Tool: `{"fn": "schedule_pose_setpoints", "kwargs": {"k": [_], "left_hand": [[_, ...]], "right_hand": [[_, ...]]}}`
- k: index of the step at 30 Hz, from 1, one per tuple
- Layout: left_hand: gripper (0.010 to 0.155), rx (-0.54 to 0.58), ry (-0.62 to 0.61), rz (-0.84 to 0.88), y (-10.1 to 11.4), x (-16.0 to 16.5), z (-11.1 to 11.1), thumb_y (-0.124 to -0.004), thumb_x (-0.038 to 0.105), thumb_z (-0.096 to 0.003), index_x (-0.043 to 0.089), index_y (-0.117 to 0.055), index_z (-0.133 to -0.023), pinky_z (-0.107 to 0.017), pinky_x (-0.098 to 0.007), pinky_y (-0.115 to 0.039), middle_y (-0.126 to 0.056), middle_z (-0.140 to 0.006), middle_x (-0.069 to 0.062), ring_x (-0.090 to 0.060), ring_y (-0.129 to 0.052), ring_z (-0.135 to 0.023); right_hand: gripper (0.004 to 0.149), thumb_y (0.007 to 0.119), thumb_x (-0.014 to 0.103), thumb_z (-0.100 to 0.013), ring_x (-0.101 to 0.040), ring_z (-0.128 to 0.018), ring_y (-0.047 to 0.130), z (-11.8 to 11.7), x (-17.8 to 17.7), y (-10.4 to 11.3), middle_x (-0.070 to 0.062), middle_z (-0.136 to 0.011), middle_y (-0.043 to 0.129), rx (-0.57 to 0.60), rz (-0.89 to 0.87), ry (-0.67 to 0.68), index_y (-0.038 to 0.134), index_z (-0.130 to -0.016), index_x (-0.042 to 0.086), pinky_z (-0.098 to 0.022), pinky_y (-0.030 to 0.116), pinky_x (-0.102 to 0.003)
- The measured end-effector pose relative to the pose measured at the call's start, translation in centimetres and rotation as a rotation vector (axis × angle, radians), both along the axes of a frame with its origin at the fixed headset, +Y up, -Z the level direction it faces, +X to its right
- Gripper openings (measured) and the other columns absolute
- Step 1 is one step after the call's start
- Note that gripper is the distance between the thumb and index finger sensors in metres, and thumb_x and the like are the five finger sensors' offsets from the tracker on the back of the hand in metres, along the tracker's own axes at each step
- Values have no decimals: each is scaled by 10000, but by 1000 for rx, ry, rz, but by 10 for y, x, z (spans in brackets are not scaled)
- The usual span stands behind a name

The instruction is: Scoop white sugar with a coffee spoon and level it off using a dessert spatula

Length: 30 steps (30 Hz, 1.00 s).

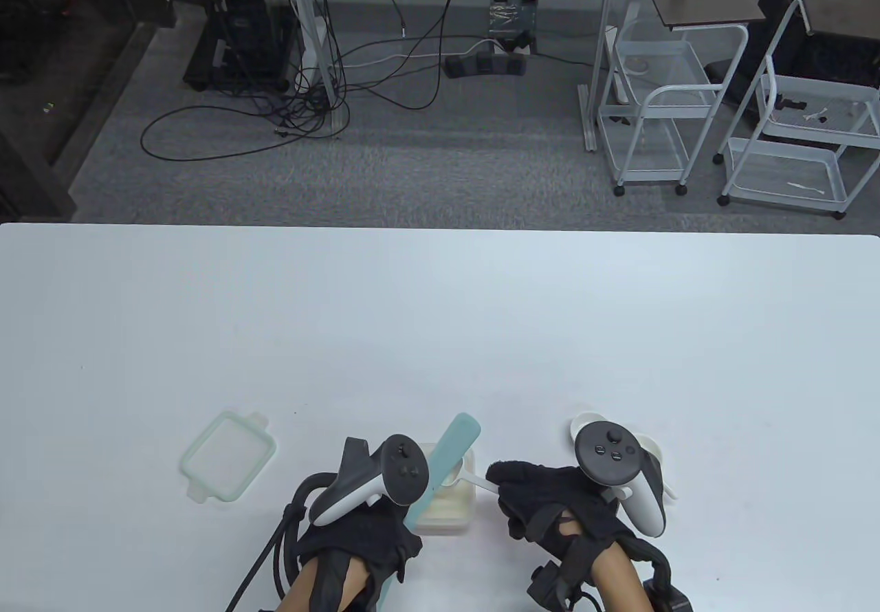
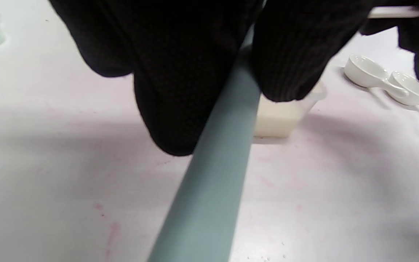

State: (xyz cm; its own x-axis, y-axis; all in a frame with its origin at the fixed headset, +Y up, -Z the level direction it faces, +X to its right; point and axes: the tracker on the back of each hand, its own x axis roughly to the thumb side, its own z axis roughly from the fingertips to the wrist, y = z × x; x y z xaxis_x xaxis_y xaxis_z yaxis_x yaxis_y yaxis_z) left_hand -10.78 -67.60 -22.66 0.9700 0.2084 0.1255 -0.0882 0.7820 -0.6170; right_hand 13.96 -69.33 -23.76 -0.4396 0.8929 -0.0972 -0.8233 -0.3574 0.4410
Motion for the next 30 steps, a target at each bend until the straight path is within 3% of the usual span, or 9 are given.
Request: {"fn": "schedule_pose_setpoints", "kwargs": {"k": [17, 25, 30], "left_hand": [[566, 1, 73, -82, -4, -20, -10, -908, 467, -443, 136, -858, -900, -635, -466, -820, -1022, -732, -43, -131, -1141, -481], [542, 174, 115, -152, 10, -29, -12, -918, 451, -436, 197, -860, -910, -665, -524, -772, -1003, -774, -26, -163, -1103, -554], [537, 217, 133, -113, 15, -31, -12, -923, 451, -430, 217, -868, -911, -671, -538, -761, -1007, -783, -16, -170, -1096, -569]], "right_hand": [[436, 743, 176, -483, -264, -361, 974, -1, 7, -1, -171, -555, 925, -24, 18, -5, 779, -878, -4, -303, 872, -470], [436, 743, 174, -484, -272, -368, 971, 0, 6, 0, -175, -560, 921, -20, 12, 25, 777, -882, -1, -309, 867, -476], [435, 744, 173, -484, -274, -368, 970, 0, 5, 0, -176, -560, 922, -23, 8, 45, 777, -882, 0, -311, 865, -478]]}}
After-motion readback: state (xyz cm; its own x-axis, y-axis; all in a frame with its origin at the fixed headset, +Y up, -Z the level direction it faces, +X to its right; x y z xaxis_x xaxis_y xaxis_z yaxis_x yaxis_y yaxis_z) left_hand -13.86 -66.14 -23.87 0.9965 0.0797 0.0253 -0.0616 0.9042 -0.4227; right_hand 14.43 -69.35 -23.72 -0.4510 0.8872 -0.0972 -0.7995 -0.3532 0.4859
